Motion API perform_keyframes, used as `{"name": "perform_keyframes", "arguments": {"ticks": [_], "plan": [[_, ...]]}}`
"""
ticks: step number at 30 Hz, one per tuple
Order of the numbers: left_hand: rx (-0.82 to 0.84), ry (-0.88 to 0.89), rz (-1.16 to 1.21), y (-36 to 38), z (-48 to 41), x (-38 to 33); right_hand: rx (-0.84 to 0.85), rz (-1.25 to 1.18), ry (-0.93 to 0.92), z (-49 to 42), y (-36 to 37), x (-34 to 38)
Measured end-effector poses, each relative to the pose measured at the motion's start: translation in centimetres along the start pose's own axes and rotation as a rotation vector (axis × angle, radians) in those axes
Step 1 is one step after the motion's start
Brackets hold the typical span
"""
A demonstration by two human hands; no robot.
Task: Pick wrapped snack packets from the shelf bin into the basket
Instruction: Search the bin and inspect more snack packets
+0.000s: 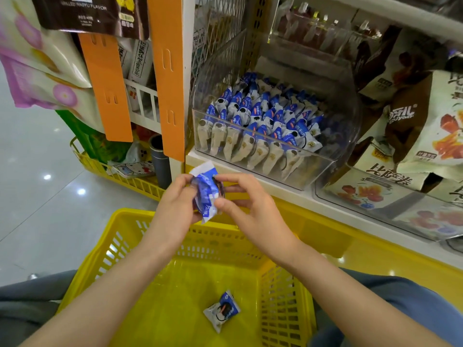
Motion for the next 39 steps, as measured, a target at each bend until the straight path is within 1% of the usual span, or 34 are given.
{"name": "perform_keyframes", "arguments": {"ticks": [1, 2, 3, 5, 7, 9, 10, 13, 15, 18, 21, 24, 27, 30, 34, 37, 39], "plan": [[0.01, -0.124, 0.176, 0.3, -0.1, -0.2, 0.024, -0.029, 0.03, 0.0, 0.1, 0.0], [0.044, -0.186, 0.29, 0.5, -0.1, -0.5, 0.028, -0.052, 0.06, 0.0, 0.2, 0.0], [0.105, -0.204, 0.338, 0.7, 0.1, -0.7, 0.011, -0.069, 0.091, 0.0, 0.2, -0.1], [0.228, -0.18, 0.339, 0.9, 1.0, -0.7, -0.05, -0.084, 0.146, -0.1, 0.0, -0.1], [0.257, -0.11, 0.215, 0.9, 1.3, -0.3, -0.095, -0.077, 0.185, -0.3, -0.3, -0.2], [0.193, -0.022, 0.014, 0.7, 1.2, -0.2, -0.096, -0.078, 0.222, -0.6, -0.3, -0.2], [0.156, 0.016, -0.046, 0.6, 1.2, -0.3, -0.08, -0.096, 0.239, -0.7, -0.3, -0.1], [0.144, 0.109, -0.052, 0.3, 1.1, -0.7, -0.008, -0.177, 0.268, -1.2, -0.6, 0.4], [0.152, 0.161, -0.057, 0.2, 1.1, -1.2, 0.001, -0.201, 0.294, -1.3, -0.8, 0.5], [0.148, 0.301, -0.204, 0.1, 0.6, -2.0, -0.036, -0.253, 0.284, -1.2, -0.8, 0.6], [0.167, 0.469, -0.361, 0.4, 0.3, -3.1, -0.126, -0.294, 0.236, -1.3, -1.2, 1.1], [0.159, 0.64, -0.456, 1.0, -0.1, -5.6, -0.245, -0.233, 0.082, -2.2, -2.8, 2.4], [0.096, 0.831, -0.575, 1.8, -1.4, -8.3, -0.338, -0.177, -0.036, -4.3, -4.9, 4.3], [0.044, 1.016, -0.708, 3.1, -2.9, -10.4, -0.439, -0.107, -0.037, -7.9, -6.8, 5.1], [0.094, 1.13, -0.995, 4.6, -5.5, -9.6, -0.594, 0.076, 0.034, -14.5, -7.8, 4.6], [0.121, 1.282, -1.079, 4.5, -6.3, -8.8, -0.591, 0.275, 0.018, -19.0, -7.4, 3.9], [0.088, 1.368, -1.076, 4.3, -6.7, -8.7, -0.53, 0.414, 0.008, -21.7, -6.8, 2.9]]}}
Point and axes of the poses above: each hand's wrist, its own z-axis away from the middle knuckle, its own y-axis out of the palm, x = y × z, the point moved 3 cm from there along -z, towards the middle knuckle, and after that the axes turned 11 degrees about -x, right-handed, at the moved point
